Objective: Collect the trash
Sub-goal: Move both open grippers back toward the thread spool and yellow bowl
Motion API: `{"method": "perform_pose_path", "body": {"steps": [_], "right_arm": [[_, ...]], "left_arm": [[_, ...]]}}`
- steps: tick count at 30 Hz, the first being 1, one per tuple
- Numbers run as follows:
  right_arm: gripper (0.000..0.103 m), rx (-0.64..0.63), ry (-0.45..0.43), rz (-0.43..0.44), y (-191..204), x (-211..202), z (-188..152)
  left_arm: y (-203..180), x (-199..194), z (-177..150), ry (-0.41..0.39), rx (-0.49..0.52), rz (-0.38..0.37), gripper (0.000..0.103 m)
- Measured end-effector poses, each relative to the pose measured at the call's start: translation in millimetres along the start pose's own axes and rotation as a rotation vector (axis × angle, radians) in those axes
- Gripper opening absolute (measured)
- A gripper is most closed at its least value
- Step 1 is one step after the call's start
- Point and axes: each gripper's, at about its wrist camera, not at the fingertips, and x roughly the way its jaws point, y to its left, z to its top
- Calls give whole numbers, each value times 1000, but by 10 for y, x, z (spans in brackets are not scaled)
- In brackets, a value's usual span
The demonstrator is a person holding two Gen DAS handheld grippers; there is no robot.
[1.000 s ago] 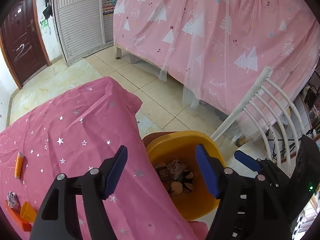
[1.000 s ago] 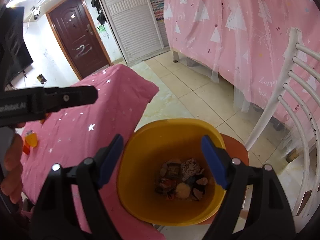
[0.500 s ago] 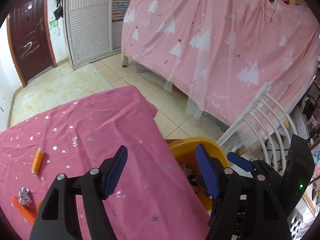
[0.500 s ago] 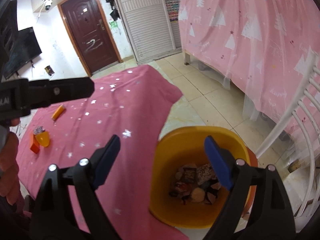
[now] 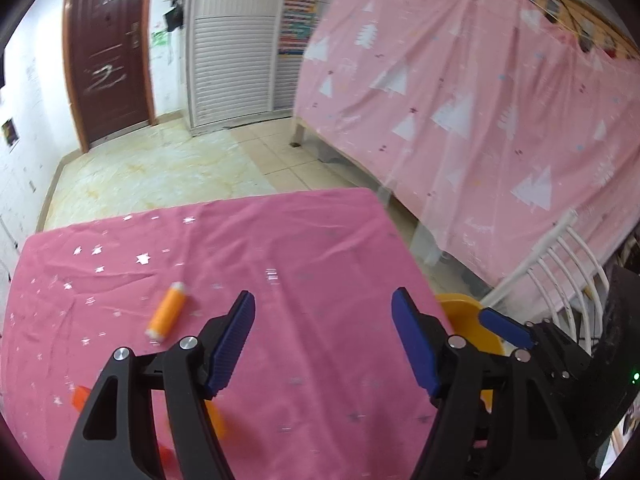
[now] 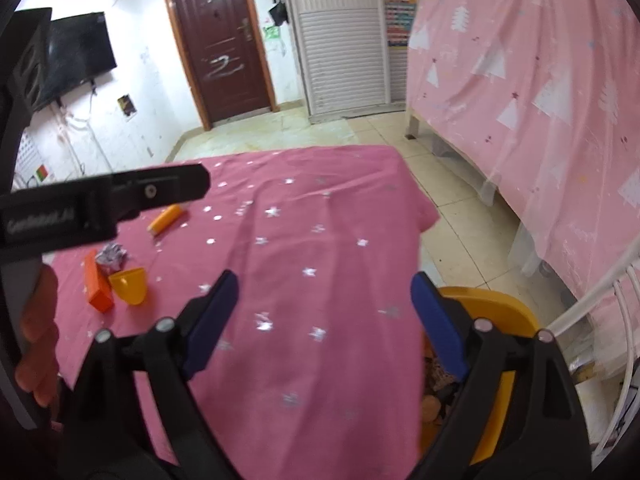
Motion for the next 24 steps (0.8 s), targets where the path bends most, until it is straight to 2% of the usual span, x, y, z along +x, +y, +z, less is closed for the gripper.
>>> {"method": "perform_pose_path", "body": {"steps": [9,24], "right_arm": [[88,-87,35,46,541,203,81],[88,-195,86,136,1214,410,13]], "left_arm": [[649,-70,3,-7,-79,54,65],[1343,48,113,92,-67,70,69]]}}
